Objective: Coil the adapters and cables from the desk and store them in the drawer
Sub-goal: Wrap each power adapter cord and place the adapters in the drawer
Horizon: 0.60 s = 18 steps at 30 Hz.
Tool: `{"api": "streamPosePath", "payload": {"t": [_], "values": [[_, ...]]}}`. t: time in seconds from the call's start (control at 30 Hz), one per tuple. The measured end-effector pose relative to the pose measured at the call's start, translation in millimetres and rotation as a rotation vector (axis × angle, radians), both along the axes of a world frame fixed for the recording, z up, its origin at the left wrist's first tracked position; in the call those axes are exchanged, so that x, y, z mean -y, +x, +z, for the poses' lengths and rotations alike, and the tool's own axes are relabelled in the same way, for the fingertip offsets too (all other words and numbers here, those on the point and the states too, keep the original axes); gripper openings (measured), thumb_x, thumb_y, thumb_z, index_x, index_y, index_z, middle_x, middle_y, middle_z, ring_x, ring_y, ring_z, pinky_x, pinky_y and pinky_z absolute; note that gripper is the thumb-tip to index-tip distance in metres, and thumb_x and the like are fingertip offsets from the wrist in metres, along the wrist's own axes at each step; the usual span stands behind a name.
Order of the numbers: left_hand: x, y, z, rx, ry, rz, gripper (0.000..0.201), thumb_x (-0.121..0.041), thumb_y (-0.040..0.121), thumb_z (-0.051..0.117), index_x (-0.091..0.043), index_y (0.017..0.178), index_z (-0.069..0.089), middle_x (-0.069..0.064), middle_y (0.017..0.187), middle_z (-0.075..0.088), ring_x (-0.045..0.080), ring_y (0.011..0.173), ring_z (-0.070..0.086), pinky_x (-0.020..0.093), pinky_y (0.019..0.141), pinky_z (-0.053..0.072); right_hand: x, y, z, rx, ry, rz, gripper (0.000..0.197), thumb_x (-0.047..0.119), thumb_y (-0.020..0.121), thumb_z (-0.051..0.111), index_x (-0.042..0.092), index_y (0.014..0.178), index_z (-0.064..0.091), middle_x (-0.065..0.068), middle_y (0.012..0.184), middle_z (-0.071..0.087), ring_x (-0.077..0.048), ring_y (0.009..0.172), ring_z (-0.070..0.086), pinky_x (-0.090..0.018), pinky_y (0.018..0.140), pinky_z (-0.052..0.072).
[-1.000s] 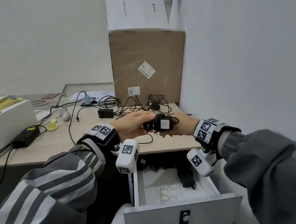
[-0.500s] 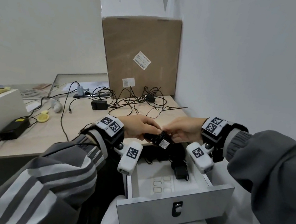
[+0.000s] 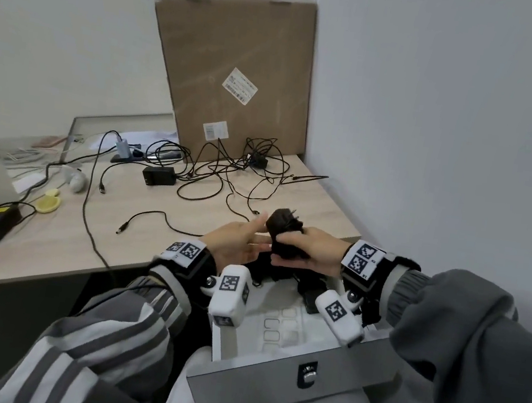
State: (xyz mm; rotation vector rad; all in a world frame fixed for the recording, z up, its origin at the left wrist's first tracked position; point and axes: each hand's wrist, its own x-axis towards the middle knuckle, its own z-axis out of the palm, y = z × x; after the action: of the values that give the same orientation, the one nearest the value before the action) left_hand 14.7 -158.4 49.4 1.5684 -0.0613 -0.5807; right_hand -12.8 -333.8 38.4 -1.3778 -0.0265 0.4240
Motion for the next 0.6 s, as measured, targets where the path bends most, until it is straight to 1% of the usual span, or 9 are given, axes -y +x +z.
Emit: {"api": "streamPosePath", "payload": {"t": [0.07,0.13,0.2,0.23,0.3,0.37,0.43,0.47,0.6], "values": [[1.8,0.1,-13.3,-0.012,0.038,-0.046,0.035,-0.049,0.093,0.051,-0.019,0.109,0.06,-0.003,0.108,0.066,0.008,0.093,0.058,0.021,0.071,0.04,2.4,3.6,-4.7,-0.066,0.106,-0.077,0.027,0.018,0.094,0.056,-0.004,0.109,0.056,-0.024,0.1,0.063,-0.033,0.085,0.067,-0.035,0.082,0.057],[9.6,-4.4,-23.8,-0.023,0.031,-0.084,0.041,-0.048,0.093,0.052,-0.018,0.119,0.059,-0.003,0.099,0.062,0.008,0.086,0.055,0.02,0.074,0.042,2.4,3.9,-8.6,-0.099,0.122,-0.057,0.03,0.022,0.094,0.054,-0.004,0.108,0.058,-0.022,0.096,0.067,-0.032,0.08,0.069,-0.031,0.075,0.059],[19.8,-7.5,-31.6,-0.056,-0.078,-0.079,0.051,-0.048,0.089,0.054,-0.01,0.124,0.054,0.002,0.083,0.051,0.009,0.065,0.047,0.019,0.067,0.042,2.6,4.9,-14.4,-0.105,0.094,-0.02,0.03,0.028,0.095,0.051,0.002,0.105,0.061,-0.016,0.089,0.069,-0.027,0.075,0.071,-0.026,0.066,0.059],[24.8,-8.5,-34.1,-0.07,-0.126,-0.069,0.056,-0.047,0.088,0.055,-0.006,0.125,0.053,0.004,0.083,0.05,0.009,0.059,0.041,0.019,0.064,0.042,3.2,5.3,-16.8,-0.102,0.076,-0.008,0.031,0.032,0.096,0.049,0.004,0.105,0.061,-0.013,0.089,0.069,-0.024,0.073,0.071,-0.024,0.061,0.057],[33.2,-8.6,-38.2,-0.091,-0.183,-0.056,0.051,-0.045,0.094,0.048,-0.005,0.125,0.055,0.003,0.083,0.06,0.01,0.056,0.041,0.018,0.056,0.044,6.9,8.2,-20.0,-0.078,0.012,0.018,0.034,0.038,0.097,0.046,0.008,0.104,0.061,-0.011,0.092,0.069,-0.019,0.07,0.07,-0.019,0.053,0.05],[38.6,-6.4,-42.8,-0.123,-0.23,-0.059,0.048,-0.045,0.097,0.04,-0.008,0.123,0.057,0.006,0.088,0.066,0.013,0.061,0.047,0.019,0.056,0.047,12.9,10.8,-21.3,-0.056,-0.067,0.054,0.035,0.042,0.097,0.044,0.012,0.1,0.061,-0.01,0.092,0.068,-0.017,0.066,0.068,-0.018,0.05,0.043],[40.9,-3.4,-47.3,-0.133,-0.275,-0.082,0.055,-0.049,0.095,0.038,-0.006,0.125,0.056,0.014,0.11,0.061,0.018,0.072,0.052,0.025,0.073,0.048,20.4,12.9,-23.0,-0.061,-0.131,0.098,0.04,0.047,0.095,0.043,0.012,0.097,0.063,-0.007,0.089,0.069,-0.014,0.063,0.065,-0.019,0.052,0.039],[41.9,-1.8,-49.0,-0.136,-0.269,-0.071,0.054,-0.048,0.096,0.038,-0.006,0.124,0.057,0.014,0.113,0.06,0.018,0.075,0.055,0.026,0.076,0.048,24.2,14.0,-24.6,-0.064,-0.159,0.125,0.042,0.049,0.095,0.042,0.013,0.096,0.064,-0.005,0.087,0.07,-0.013,0.062,0.063,-0.02,0.052,0.037],[46.0,0.1,-53.9,-0.186,-0.26,-0.002,0.04,-0.036,0.101,0.041,-0.006,0.119,0.059,0.01,0.105,0.064,0.017,0.09,0.062,0.021,0.073,0.054,33.8,17.2,-32.5,-0.061,-0.273,0.174,0.043,0.055,0.092,0.045,0.016,0.098,0.063,0.001,0.075,0.058,-0.009,0.06,0.046,-0.021,0.053,0.029]]}}
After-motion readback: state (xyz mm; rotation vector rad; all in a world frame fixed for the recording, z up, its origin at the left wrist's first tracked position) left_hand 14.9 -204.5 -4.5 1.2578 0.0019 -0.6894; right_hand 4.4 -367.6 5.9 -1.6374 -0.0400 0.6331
